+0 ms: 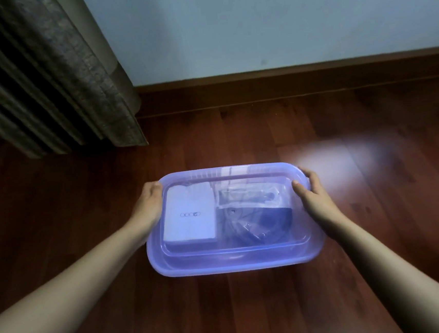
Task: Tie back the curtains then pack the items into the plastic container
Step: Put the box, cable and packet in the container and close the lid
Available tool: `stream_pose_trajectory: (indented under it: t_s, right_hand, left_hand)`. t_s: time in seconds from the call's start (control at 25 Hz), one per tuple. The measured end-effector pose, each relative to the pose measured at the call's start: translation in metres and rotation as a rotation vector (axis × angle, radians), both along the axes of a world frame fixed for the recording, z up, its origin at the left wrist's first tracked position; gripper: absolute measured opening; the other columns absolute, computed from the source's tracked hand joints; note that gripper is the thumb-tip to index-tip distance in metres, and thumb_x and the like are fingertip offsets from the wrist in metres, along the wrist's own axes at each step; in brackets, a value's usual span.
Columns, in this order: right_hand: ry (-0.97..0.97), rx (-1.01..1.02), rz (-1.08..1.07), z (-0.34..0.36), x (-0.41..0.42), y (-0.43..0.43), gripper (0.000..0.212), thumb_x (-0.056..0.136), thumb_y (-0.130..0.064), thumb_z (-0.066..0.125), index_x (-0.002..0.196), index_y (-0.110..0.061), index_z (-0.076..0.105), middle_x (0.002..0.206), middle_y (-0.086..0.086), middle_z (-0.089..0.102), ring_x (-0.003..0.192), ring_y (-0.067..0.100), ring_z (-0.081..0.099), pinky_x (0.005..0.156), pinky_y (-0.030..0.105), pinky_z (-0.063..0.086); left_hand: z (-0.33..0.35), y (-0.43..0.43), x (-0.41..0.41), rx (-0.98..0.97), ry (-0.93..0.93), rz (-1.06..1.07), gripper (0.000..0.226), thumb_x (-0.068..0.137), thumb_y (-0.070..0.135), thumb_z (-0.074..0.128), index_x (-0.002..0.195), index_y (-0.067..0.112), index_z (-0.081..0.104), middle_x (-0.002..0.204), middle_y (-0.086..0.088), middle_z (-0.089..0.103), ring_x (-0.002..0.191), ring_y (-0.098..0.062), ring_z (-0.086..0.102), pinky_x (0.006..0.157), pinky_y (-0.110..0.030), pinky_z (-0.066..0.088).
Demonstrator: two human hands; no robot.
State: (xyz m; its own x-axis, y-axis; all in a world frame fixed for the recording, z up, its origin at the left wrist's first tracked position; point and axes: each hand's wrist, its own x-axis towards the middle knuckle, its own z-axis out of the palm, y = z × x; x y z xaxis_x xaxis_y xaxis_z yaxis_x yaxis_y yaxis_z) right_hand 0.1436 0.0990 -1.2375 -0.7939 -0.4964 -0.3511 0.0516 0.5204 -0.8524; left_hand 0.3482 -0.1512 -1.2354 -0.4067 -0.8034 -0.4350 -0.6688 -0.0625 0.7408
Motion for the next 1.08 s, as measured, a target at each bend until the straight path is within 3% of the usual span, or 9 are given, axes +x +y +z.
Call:
stream_pose_trajectory:
  t_s: [0.12,0.24,0.4,0.64,0.72,0.8,0.88,1.0,1.08]
  right_hand:
    - [-0.041,0.040,-0.028,0.003,-0.008,-0.007,0.047,0.095,-0.043,0.045,0.136,-0.024,0.035,0.125,-0.005,0.044,0.115,0.014,0.046,0.096,0.028,0.033]
    - [-0.058,0.115,-0.049,-0.001,-0.013,-0.014,0.063,0.087,-0.068,0.032,0.128,-0.023,0.050,0.126,-0.008,0.049,0.117,0.014,0.048,0.104,0.032,0.035]
    - [-0.016,0.169,-0.061,-0.017,-0.019,-0.017,0.080,0.068,-0.085,0.032,0.106,-0.023,0.063,0.110,0.004,0.067,0.105,0.026,0.062,0.095,0.045,0.049]
    - [0.069,0.247,-0.084,-0.012,-0.017,-0.018,0.062,0.078,-0.076,0.031,0.087,-0.022,0.058,0.092,0.003,0.063,0.091,0.026,0.058,0.081,0.038,0.043]
    - [0.067,0.199,-0.144,-0.006,-0.015,-0.015,0.057,0.089,-0.066,0.032,0.105,-0.019,0.060,0.111,0.009,0.063,0.106,0.028,0.057,0.081,0.033,0.037]
    - [0.054,0.190,-0.213,0.001,-0.012,-0.008,0.057,0.093,-0.060,0.031,0.121,-0.017,0.053,0.128,0.011,0.057,0.118,0.030,0.051,0.086,0.033,0.034]
    - [-0.001,0.222,-0.200,0.002,-0.002,0.006,0.060,0.090,-0.064,0.032,0.126,-0.019,0.050,0.133,0.008,0.054,0.123,0.029,0.049,0.093,0.036,0.035]
    - [-0.102,0.195,-0.237,-0.006,0.031,0.028,0.053,0.089,-0.063,0.037,0.120,-0.023,0.052,0.120,0.003,0.056,0.114,0.025,0.052,0.088,0.033,0.035]
    - [-0.099,0.155,-0.289,-0.010,0.049,0.032,0.044,0.088,-0.062,0.042,0.108,-0.024,0.054,0.110,0.002,0.061,0.101,0.024,0.055,0.081,0.033,0.037]
  left_hand:
    - [0.008,-0.009,-0.013,0.160,0.038,0.065,0.041,0.097,0.033,0.026,0.113,0.006,0.052,0.111,-0.018,0.054,0.093,-0.035,0.056,0.078,-0.035,0.039]
    - [0.011,-0.016,-0.018,0.363,0.091,0.092,0.063,0.090,0.060,0.032,0.140,0.022,0.039,0.123,-0.001,0.051,0.109,-0.025,0.057,0.096,-0.040,0.043]
    - [-0.011,-0.021,-0.015,0.272,-0.040,0.156,0.107,0.060,0.089,0.034,0.129,0.010,0.053,0.129,-0.013,0.058,0.115,-0.034,0.056,0.103,-0.046,0.041]
    - [0.000,-0.007,-0.024,0.043,-0.208,0.175,0.071,0.095,0.058,0.023,0.134,0.003,0.045,0.136,-0.019,0.048,0.118,-0.035,0.050,0.084,-0.035,0.035]
    - [0.008,-0.004,-0.021,0.189,-0.051,0.225,0.066,0.094,0.061,0.022,0.143,0.018,0.035,0.134,-0.016,0.051,0.110,-0.033,0.055,0.089,-0.036,0.042]
    - [0.017,0.000,-0.012,0.366,0.116,0.288,0.047,0.094,0.062,0.021,0.135,0.040,0.029,0.112,-0.015,0.063,0.081,-0.026,0.061,0.074,-0.035,0.049]
    - [0.021,0.017,0.007,0.396,0.168,0.251,0.050,0.095,0.058,0.021,0.136,0.035,0.036,0.103,-0.010,0.064,0.078,-0.019,0.060,0.069,-0.031,0.047]
    - [0.015,0.056,0.043,0.336,0.127,0.216,0.048,0.093,0.060,0.025,0.109,0.032,0.061,0.113,-0.006,0.067,0.093,-0.018,0.064,0.079,-0.034,0.051]
    - [0.008,0.073,0.056,0.351,0.133,0.244,0.053,0.090,0.063,0.031,0.100,0.026,0.067,0.092,-0.002,0.072,0.069,-0.011,0.069,0.056,-0.025,0.053]
